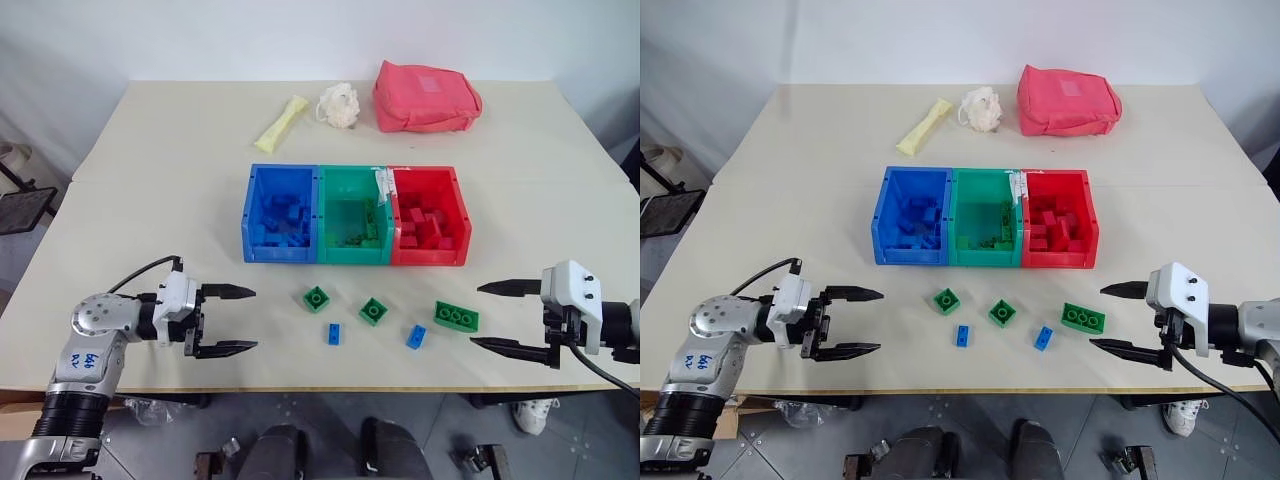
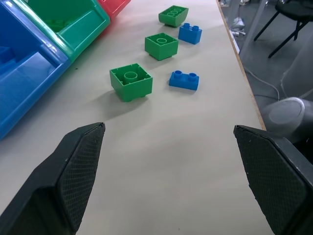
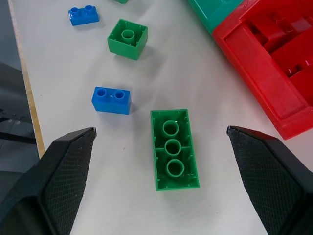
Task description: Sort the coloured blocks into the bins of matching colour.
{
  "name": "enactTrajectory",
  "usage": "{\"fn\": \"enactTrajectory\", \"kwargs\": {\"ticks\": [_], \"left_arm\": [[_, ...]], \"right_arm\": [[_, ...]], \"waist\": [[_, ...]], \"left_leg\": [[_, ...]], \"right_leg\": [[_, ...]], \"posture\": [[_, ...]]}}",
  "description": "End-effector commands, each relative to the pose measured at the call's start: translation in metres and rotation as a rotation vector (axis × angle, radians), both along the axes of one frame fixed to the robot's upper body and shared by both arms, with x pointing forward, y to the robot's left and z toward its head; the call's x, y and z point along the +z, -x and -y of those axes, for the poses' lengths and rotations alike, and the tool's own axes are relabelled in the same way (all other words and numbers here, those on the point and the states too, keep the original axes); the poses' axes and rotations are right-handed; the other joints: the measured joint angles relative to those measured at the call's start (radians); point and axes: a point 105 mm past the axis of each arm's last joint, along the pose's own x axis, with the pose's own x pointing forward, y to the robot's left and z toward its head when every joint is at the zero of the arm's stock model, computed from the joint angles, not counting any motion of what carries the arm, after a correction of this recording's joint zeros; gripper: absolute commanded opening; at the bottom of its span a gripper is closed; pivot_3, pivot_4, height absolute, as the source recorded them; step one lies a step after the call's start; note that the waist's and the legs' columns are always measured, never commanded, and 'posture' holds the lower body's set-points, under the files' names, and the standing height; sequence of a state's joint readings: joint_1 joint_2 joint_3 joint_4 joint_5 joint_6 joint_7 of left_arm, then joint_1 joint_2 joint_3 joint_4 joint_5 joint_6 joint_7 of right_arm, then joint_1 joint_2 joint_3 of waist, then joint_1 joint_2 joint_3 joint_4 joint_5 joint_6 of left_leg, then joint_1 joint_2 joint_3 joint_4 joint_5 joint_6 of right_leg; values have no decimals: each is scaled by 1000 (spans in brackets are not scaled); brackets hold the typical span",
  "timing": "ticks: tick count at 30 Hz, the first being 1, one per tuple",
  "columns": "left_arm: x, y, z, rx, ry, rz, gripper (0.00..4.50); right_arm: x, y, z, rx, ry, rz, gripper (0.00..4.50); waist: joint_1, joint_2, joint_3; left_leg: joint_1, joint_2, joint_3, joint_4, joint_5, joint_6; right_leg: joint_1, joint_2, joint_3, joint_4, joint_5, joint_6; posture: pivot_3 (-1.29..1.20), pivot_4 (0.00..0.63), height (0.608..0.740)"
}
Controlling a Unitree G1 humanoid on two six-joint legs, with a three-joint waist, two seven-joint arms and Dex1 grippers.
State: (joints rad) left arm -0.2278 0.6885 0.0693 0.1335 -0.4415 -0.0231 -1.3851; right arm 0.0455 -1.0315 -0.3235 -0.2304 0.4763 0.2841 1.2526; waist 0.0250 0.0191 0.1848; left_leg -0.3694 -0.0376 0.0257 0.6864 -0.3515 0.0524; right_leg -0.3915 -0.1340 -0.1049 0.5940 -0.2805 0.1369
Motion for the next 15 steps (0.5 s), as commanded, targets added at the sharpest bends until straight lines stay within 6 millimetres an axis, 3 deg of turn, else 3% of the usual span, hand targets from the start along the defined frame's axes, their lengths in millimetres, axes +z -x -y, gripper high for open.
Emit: {"fn": "enactTrajectory", "kwargs": {"ticks": [1, 6, 11, 15], "left_arm": [[4, 1, 2, -18, 2, -1, 4484], [10, -5, 11, -6, 50, -20, 4484], [14, -9, 20, -39, 86, 0, 4484], [14, -9, 19, -27, 91, 2, 4484]], "right_arm": [[15, -1, -5, 11, -17, 60, 4500], [12, -1, -1, -56, -13, 19, 4500], [4, 22, 35, -185, 34, -57, 4500], [3, 34, 51, -272, 89, -88, 4500]], "waist": [[0, 0, 0], [3, 0, 0], [14, 0, 0], [14, 0, 0]], "left_leg": [[0, 0, 0, 0, 0, 0], [0, 0, -1, 1, 0, 0], [-1, -1, -2, 2, 0, 0], [-1, -1, 0, 3, 0, 1]], "right_leg": [[0, 0, 0, 0, 0, 0], [0, 0, 0, 1, 0, 0], [1, 0, -1, 1, 0, 0], [1, 0, 0, 1, 0, 0]], "posture": [[0, 150, 740], [0, 150, 740], [0, 150, 740], [0, 150, 740]]}}
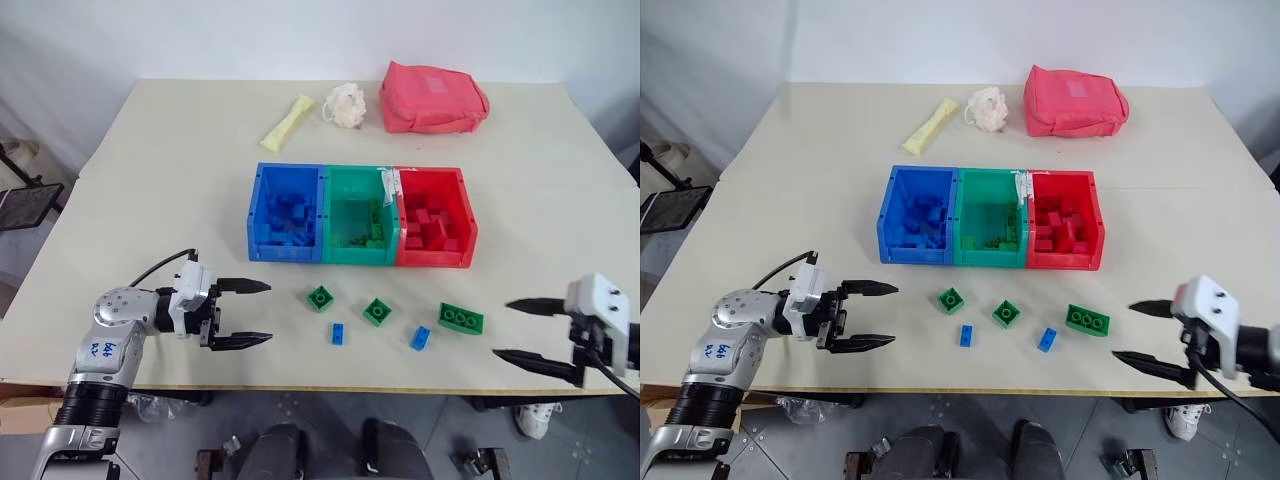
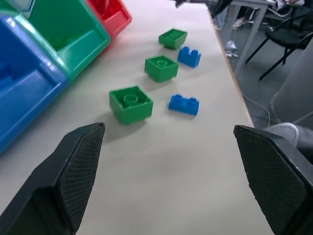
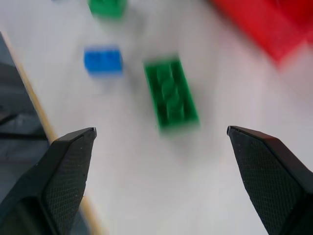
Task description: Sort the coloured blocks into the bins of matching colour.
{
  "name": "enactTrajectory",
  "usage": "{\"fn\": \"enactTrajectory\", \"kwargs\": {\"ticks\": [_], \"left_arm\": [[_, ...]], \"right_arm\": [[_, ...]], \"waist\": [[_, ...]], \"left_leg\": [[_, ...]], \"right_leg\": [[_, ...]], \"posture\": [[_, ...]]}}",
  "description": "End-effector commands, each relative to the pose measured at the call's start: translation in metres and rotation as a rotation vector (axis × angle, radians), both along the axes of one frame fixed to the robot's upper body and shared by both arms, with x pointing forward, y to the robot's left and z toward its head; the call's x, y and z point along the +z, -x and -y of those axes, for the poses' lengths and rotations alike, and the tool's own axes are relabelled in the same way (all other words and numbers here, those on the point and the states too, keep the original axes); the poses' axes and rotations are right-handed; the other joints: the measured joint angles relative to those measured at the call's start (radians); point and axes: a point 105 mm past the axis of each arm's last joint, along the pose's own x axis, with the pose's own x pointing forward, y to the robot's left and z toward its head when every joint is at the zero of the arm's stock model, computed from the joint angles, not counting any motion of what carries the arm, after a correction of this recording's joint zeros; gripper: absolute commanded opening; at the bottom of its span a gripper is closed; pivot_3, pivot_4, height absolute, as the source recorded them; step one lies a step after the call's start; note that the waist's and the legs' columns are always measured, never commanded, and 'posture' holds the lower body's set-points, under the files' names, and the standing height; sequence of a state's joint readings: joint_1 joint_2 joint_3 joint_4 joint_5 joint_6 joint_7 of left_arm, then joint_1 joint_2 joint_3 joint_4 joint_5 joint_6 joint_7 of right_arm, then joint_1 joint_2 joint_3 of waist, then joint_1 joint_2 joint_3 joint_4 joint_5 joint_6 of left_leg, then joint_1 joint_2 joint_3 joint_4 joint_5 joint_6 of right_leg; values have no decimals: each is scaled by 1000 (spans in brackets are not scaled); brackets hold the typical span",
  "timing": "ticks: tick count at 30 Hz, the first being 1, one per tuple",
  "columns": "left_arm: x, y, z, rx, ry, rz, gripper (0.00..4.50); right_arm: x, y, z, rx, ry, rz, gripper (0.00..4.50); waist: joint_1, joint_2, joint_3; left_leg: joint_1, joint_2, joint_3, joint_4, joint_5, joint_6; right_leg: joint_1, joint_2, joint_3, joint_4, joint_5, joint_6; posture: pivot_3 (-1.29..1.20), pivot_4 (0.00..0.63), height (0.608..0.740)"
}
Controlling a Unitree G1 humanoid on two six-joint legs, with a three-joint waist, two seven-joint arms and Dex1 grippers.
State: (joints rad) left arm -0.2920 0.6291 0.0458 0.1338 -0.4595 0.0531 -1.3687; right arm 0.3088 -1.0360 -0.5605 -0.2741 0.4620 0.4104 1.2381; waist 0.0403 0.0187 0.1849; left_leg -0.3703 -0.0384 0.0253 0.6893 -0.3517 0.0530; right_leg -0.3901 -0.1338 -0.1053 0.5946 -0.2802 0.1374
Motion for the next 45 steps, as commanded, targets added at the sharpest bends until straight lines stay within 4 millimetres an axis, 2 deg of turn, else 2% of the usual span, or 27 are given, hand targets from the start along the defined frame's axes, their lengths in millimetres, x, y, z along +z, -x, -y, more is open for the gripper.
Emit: {"fn": "enactTrajectory", "kwargs": {"ticks": [1, 4, 7, 13, 15, 20, 23, 28, 31, 35, 36, 37, 38, 39, 42, 45], "left_arm": [[5, 1, 0, -6, 11, 26, 4484], [1, 2, 0, -13, 3, 20, 4484], [2, 5, 1, -18, 8, 23, 4484], [-1, 25, 1, -27, 18, 2, 4484], [0, 32, 2, -28, 23, -6, 4484], [-2, 50, 2, -22, 32, -26, 4484], [0, 54, 3, -14, 52, -17, 4484], [4, 53, 5, 3, 79, 18, 4484], [4, 51, 5, 5, 83, 36, 4500], [4, 47, 6, 13, 90, 46, 4500], [4, 46, 7, 12, 91, 47, 4500], [4, 46, 8, 11, 91, 47, 4500], [4, 44, 8, 12, 91, 48, 4500], [4, 43, 9, 10, 92, 52, 4500], [5, 37, 10, 5, 93, 65, 4500], [5, 32, 11, 4, 93, 69, 4500]], "right_arm": [[15, 6, 10, -48, 74, 19, 4500], [13, 11, 14, -74, 108, -22, 4500], [13, 9, 8, -47, 110, -46, 4500], [12, -13, -22, 63, 97, -71, 4500], [11, -15, -26, 72, 91, -76, 4500], [-5, -33, -43, 135, 100, -95, 4500], [-14, -49, -48, 153, 116, -80, 4500], [-25, -61, -56, 174, 131, -69, 4500], [-32, -67, -56, 157, 151, -63, 3865], [-28, -67, -59, 155, 134, -46, 2469], [-24, -67, -59, 151, 131, -35, 2036], [-21, -66, -59, 148, 128, -27, 1990], [-20, -68, -59, 145, 125, -22, 1800], [-9, -68, -64, 156, 108, 6, 1480], [30, -75, -88, 192, 17, 125, 1452], [55, -88, -106, 204, -39, 206, 1452]], "waist": [[-5, 0, 0], [-12, 0, 0], [-15, 0, 0], [-20, 0, 0], [-16, 0, 0], [-16, 0, 0], [-16, 0, 0], [-17, 0, 0], [-16, 0, 0], [-16, 0, 0], [-17, 0, 0], [-16, 0, 0], [-16, 0, 0], [-16, 0, 0], [-17, 1, 1], [-24, 1, 0]], "left_leg": [[0, 0, 1, 0, 0, 0], [1, 1, 1, 0, 0, 0], [1, 1, 1, 0, 0, 0], [1, 2, 0, 1, 0, -1], [0, 2, -3, 1, -1, -1], [-1, 0, -5, 2, -1, -1], [-1, 0, -6, 3, -1, -1], [-2, -1, -6, 3, -1, -1], [-2, -1, -5, 3, -1, -1], [-1, -1, -4, 3, -1, -1], [-1, -1, -4, 3, -1, -1], [-1, -1, -4, 3, -1, -1], [-1, 0, -4, 4, -1, -1], [-1, 0, -4, 4, -1, -1], [-2, 0, -3, 4, -1, -1], [-1, 1, -2, 4, -1, -1]], "right_leg": [[0, 0, 1, 0, 0, 0], [0, 0, 2, 0, 0, 0], [0, -1, 2, 0, 0, 0], [-1, -5, 3, 0, 0, -1], [-1, -7, 4, 0, 0, -1], [0, -9, 3, -2, 0, -1], [0, -10, 3, -3, 0, -1], [0, -10, 2, -1, 0, -1], [0, -9, 1, 0, 0, -1], [0, -8, -1, 2, 0, -1], [0, -8, -1, 2, 0, -1], [0, -7, -1, 2, 0, -1], [0, -3, -1, 2, 0, -1], [0, -3, -1, 2, 0, -1], [-1, -2, 0, 2, 0, -1], [-1, -2, 0, 2, 0, -1]], "posture": [[0, 150, 740], [0, 150, 740], [0, 150, 740], [0, 150, 740], [0, 150, 740], [0, 150, 740], [0, 150, 740], [0, 150, 740], [0, 150, 740], [0, 150, 740], [0, 150, 740], [0, 150, 740], [0, 150, 740], [0, 150, 740], [0, 150, 740], [0, 150, 740]]}}
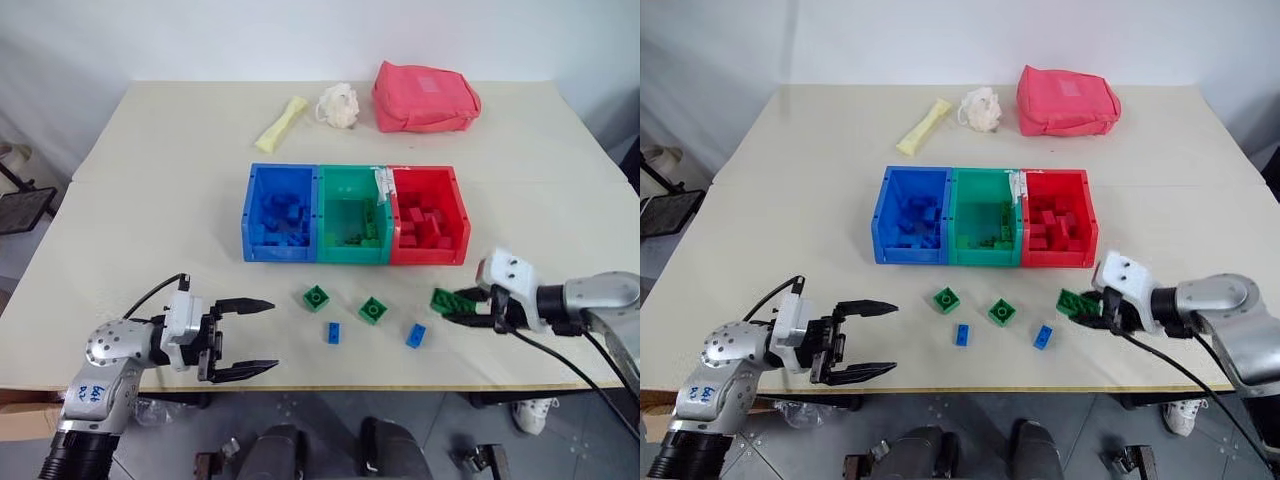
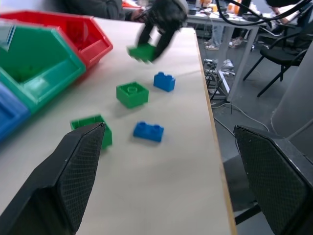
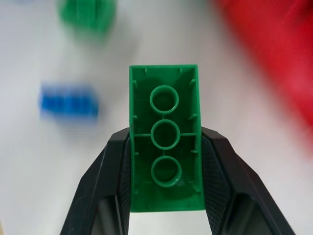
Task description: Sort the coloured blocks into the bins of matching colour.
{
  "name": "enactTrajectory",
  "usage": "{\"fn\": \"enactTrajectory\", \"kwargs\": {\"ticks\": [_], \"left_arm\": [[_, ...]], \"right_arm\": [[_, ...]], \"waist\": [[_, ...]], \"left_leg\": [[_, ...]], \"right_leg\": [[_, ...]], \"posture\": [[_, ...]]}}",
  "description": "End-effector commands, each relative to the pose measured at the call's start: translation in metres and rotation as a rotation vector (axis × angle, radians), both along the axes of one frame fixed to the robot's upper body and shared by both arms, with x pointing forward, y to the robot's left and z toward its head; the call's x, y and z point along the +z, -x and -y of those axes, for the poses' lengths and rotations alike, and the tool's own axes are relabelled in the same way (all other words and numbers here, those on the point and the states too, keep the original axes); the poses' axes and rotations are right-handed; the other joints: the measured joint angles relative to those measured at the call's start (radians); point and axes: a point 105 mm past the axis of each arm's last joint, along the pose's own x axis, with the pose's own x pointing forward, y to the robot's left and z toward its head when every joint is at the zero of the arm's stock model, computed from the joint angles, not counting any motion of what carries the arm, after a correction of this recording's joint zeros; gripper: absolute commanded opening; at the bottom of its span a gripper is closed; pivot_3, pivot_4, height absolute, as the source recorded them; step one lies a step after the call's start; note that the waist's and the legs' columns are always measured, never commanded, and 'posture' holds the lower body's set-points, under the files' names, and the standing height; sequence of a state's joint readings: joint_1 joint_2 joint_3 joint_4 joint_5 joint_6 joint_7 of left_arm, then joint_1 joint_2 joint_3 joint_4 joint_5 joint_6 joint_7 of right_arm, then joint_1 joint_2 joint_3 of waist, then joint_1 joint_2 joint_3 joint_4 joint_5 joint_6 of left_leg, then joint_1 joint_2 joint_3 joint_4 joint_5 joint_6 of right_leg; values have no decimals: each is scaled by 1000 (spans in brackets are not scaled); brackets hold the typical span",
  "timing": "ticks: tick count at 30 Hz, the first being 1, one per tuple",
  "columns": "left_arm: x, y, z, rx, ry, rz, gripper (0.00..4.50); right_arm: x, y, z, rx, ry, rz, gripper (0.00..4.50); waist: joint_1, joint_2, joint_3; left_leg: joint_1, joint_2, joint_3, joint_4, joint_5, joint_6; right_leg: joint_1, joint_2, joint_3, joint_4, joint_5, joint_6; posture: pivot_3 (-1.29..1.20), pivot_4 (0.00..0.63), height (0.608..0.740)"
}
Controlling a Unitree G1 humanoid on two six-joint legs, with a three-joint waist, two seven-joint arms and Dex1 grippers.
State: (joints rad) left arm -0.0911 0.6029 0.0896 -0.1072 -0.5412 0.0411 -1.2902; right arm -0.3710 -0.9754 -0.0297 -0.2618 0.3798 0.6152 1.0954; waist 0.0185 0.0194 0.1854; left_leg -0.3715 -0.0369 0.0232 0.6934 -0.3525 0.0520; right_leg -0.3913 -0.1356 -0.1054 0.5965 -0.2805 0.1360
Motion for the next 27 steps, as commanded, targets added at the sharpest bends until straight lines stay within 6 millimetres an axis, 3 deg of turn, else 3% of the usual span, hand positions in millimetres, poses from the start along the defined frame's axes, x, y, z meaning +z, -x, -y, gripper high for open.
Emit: {"fn": "enactTrajectory", "kwargs": {"ticks": [1, 4, 7, 12, 14, 17, 21, 27], "left_arm": [[2, -4, 1, -6, -1, 25, 4500], [3, -10, 2, -6, 0, 32, 4500], [4, -14, 6, -9, -2, 51, 4500], [7, -20, 9, -7, 8, 66, 4500], [8, -23, 10, -7, 8, 71, 4500], [10, -27, 12, -9, 13, 87, 4500], [11, -30, 12, -14, 14, 95, 4500], [11, -35, 11, -27, 15, 101, 4500]], "right_arm": [[34, -11, -19, 23, -71, 111, 1452], [49, -32, -37, 41, -111, 173, 1452], [62, -65, -68, 46, -187, 270, 1452], [60, -93, -87, 29, -213, 311, 1452], [62, -99, -93, 25, -230, 322, 2198], [64, -97, -99, 44, -249, 336, 3126], [66, -85, -91, 71, -241, 335, 4455], [55, -36, -68, 197, -206, 239, 4455]], "waist": [[-2, 0, 0], [-6, 0, 0], [-18, -1, 0], [-19, -1, 0], [-21, -1, 0], [-22, -1, 0], [-21, -1, 0], [-17, -1, 0]], "left_leg": [[0, 0, 0, 0, 0, 0], [0, 0, -1, 0, -1, -1], [0, 0, -1, 0, -1, -1], [-1, -2, -3, 0, 0, 0], [-1, -3, -3, -1, -1, 0], [-1, -3, -3, 0, -1, 0], [-1, -2, -3, 0, -1, 0], [-1, -3, -4, 0, -1, 0]], "right_leg": [[0, 0, 0, 1, 0, 0], [-1, 1, 1, 2, 0, 0], [-1, 2, 0, 3, 0, 0], [-3, 2, -2, 7, 0, 0], [-3, 1, -2, 8, 0, 0], [-3, 2, -2, 8, 0, 0], [-3, 2, -3, 8, 0, 0], [-2, 2, -3, 8, 0, 0]], "posture": [[0, 150, 740], [0, 150, 740], [0, 150, 740], [0, 150, 740], [0, 150, 740], [0, 150, 740], [0, 150, 740], [0, 150, 740]]}}
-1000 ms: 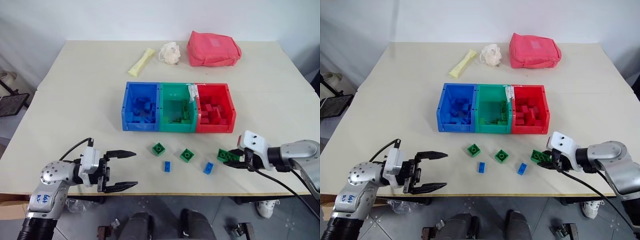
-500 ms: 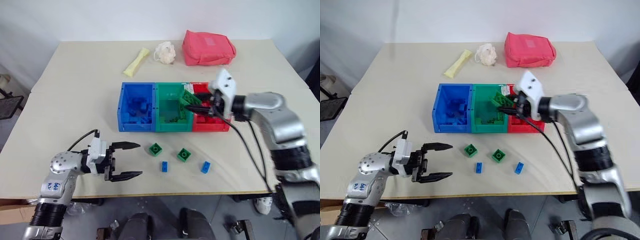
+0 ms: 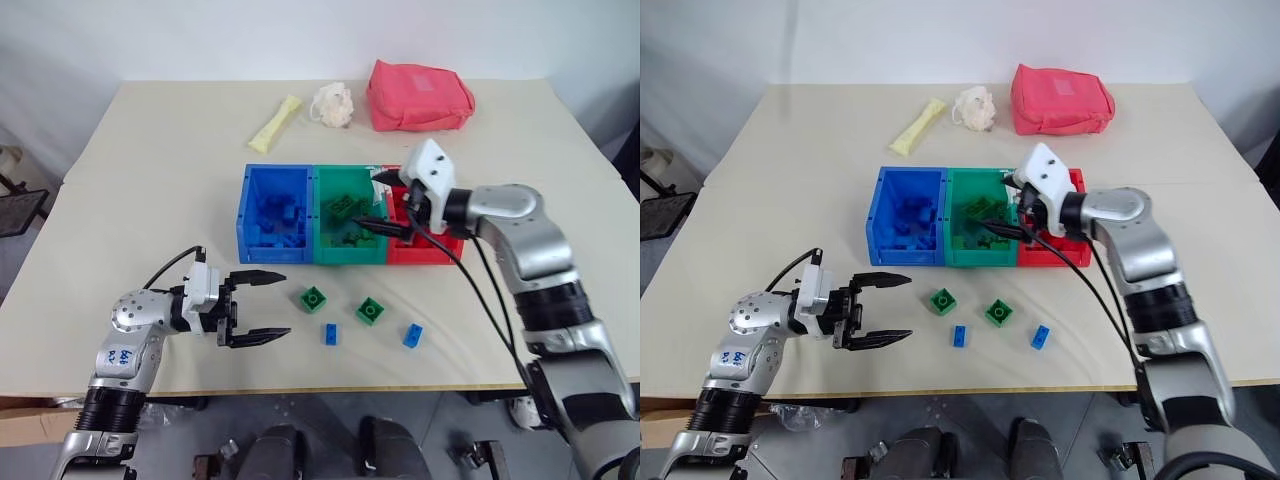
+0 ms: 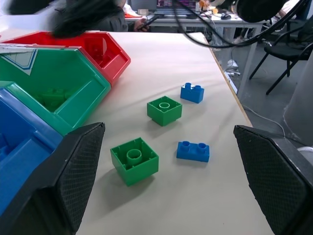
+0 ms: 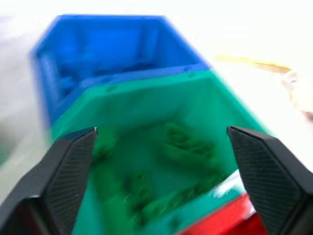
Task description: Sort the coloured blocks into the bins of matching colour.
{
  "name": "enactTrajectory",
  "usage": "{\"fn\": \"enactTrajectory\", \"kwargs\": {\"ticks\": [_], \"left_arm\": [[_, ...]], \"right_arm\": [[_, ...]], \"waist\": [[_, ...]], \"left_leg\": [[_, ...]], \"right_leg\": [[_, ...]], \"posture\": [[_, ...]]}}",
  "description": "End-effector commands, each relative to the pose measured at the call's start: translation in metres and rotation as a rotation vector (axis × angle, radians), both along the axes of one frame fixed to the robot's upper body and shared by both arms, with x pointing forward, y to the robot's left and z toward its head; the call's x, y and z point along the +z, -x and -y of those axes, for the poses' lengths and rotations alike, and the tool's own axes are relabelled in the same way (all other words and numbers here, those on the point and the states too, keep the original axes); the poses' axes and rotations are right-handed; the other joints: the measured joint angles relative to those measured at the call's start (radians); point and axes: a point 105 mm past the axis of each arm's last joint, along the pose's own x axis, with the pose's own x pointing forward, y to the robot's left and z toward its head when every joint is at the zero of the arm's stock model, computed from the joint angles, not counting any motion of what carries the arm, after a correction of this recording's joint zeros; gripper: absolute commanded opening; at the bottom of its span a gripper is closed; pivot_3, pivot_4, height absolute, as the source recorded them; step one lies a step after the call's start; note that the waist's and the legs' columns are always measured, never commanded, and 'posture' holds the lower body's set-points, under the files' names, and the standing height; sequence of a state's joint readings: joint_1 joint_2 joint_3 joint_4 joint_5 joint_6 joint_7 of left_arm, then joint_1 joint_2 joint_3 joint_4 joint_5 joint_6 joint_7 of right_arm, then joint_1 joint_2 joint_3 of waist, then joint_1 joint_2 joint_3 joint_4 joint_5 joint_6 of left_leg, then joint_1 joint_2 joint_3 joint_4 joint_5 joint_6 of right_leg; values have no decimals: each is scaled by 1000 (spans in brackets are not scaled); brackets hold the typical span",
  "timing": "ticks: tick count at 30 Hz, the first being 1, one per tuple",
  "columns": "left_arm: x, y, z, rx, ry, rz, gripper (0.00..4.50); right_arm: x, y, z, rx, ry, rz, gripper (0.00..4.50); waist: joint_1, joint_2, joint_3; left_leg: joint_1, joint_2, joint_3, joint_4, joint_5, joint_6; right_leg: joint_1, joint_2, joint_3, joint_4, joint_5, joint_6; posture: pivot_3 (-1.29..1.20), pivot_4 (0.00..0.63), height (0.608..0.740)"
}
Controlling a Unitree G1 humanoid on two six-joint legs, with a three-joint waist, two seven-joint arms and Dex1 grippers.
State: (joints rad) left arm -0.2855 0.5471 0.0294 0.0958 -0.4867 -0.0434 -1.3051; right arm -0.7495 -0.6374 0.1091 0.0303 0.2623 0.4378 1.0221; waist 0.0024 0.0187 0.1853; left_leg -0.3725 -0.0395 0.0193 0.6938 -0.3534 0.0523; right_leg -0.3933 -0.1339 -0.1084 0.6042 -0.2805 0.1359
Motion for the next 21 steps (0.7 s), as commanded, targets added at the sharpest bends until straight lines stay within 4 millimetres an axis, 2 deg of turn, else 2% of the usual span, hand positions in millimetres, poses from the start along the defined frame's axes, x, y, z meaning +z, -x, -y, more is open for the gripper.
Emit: {"fn": "enactTrajectory", "kwargs": {"ticks": [1, 5, 7, 10, 15, 19, 21], "left_arm": [[5, -1, -1, -16, 3, 36, 4500], [2, -1, -6, -27, -8, 30, 4500], [-2, 0, -10, -31, -17, 26, 4500], [-8, 1, -16, -41, -43, 19, 4500], [-14, 0, -19, -39, -57, 13, 4500], [-14, 0, -19, -35, -57, 13, 4500], [-16, 1, -18, -34, -62, 11, 4500]], "right_arm": [[8, 35, 12, 99, 14, -9, 4455], [-7, 68, 39, 126, 79, -93, 4455], [-21, 83, 60, 86, 144, -156, 4455], [-38, 97, 93, -36, 234, -250, 4455], [-48, 117, 125, -129, 308, -321, 4455], [-50, 122, 126, -143, 312, -331, 4455], [-55, 120, 118, -132, 309, -332, 4455]], "waist": [[0, 0, 0], [1, 0, 0], [1, -1, 0], [11, -1, 0], [22, -1, 1], [22, -1, 1], [22, -1, 1]], "left_leg": [[0, 0, 0, 0, 0, 0], [0, 1, 1, 0, 0, 0], [0, 1, 2, 0, 0, 0], [1, 2, 3, 0, 0, 0], [1, 2, 6, 1, 0, 0], [1, 2, 5, 2, 0, 0], [1, 3, 5, 2, -1, 0]], "right_leg": [[0, 0, 0, 0, 0, 0], [1, 0, 0, -2, 0, 0], [1, 0, 0, -2, 0, 0], [2, 0, 0, -4, 0, 0], [2, 0, 2, -4, 0, 0], [2, -1, 3, -4, 0, 0], [2, -2, 4, -4, 0, 0]], "posture": [[0, 150, 740], [0, 150, 740], [0, 150, 740], [0, 150, 740], [0, 150, 740], [0, 150, 740], [0, 150, 740]]}}
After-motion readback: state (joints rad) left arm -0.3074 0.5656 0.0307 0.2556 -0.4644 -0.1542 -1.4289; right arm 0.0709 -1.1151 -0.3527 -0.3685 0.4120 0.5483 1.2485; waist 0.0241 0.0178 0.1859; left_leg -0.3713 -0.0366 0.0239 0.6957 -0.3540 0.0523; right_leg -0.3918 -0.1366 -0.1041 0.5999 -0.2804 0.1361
